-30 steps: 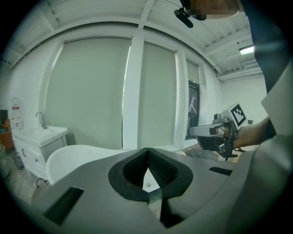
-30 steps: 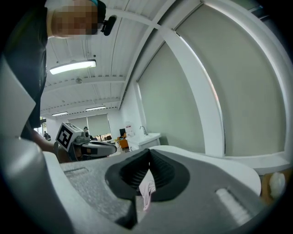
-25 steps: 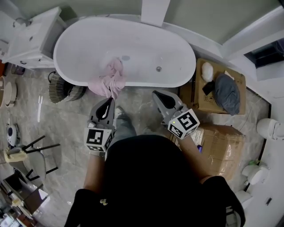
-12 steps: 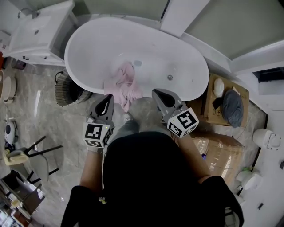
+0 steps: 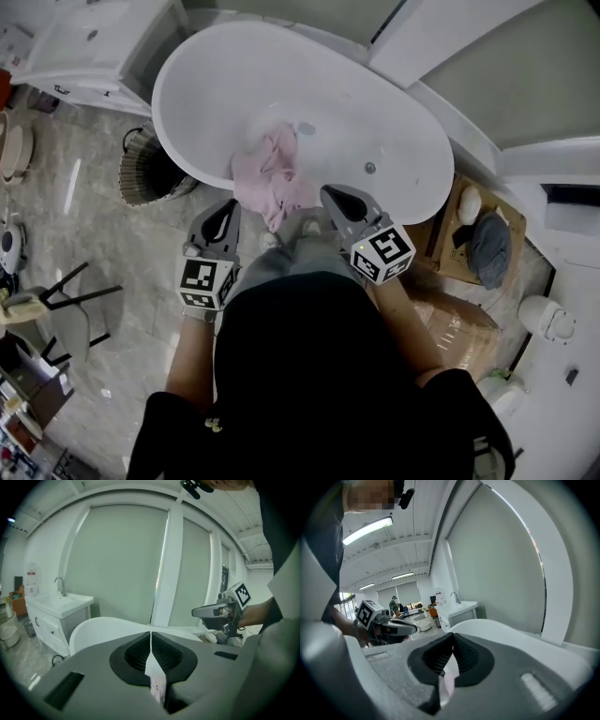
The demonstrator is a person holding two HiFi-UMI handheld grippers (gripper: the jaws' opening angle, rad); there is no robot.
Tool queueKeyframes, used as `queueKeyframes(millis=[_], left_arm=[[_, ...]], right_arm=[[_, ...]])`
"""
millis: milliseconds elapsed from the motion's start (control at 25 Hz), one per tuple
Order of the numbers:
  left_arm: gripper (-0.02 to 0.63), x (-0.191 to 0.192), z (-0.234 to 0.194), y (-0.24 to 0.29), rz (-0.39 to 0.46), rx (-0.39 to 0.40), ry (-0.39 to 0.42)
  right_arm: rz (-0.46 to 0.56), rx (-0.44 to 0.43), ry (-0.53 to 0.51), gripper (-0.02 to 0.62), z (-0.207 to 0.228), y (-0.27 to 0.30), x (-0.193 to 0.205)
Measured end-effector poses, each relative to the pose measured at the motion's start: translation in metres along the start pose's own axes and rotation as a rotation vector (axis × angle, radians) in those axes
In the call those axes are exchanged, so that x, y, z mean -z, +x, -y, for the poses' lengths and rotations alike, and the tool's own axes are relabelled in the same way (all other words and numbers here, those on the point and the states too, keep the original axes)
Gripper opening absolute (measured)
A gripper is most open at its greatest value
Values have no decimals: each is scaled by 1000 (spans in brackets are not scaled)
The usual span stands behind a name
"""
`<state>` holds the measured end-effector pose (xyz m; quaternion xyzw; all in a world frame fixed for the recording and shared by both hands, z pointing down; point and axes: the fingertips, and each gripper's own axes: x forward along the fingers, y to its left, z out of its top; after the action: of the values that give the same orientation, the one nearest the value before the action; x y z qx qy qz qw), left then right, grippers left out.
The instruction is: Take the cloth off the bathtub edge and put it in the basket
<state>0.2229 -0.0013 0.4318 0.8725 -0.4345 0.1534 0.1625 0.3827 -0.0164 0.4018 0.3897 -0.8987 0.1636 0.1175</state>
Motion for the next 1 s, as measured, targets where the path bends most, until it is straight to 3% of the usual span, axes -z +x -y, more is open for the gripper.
queueKeyframes(millis=[400, 440, 680, 840, 1000], left_arm=[[14, 33, -16, -8, -79, -166, -105], [14, 35, -17, -10, -83, -187, -117], [14, 54, -19, -25, -116, -316, -187], [14, 66, -20, -33, -133, -393, -233], [14, 82, -25, -48, -146, -486, -289]], right_arm=[[-203, -150, -8, 4, 19, 63, 66], [-229, -173, -9, 51, 20, 72, 76], [-420, -289, -53, 145, 22, 120, 146], [-549, -343, -79, 306, 24, 153, 194], [-660, -387, -113, 378, 18, 187, 240]])
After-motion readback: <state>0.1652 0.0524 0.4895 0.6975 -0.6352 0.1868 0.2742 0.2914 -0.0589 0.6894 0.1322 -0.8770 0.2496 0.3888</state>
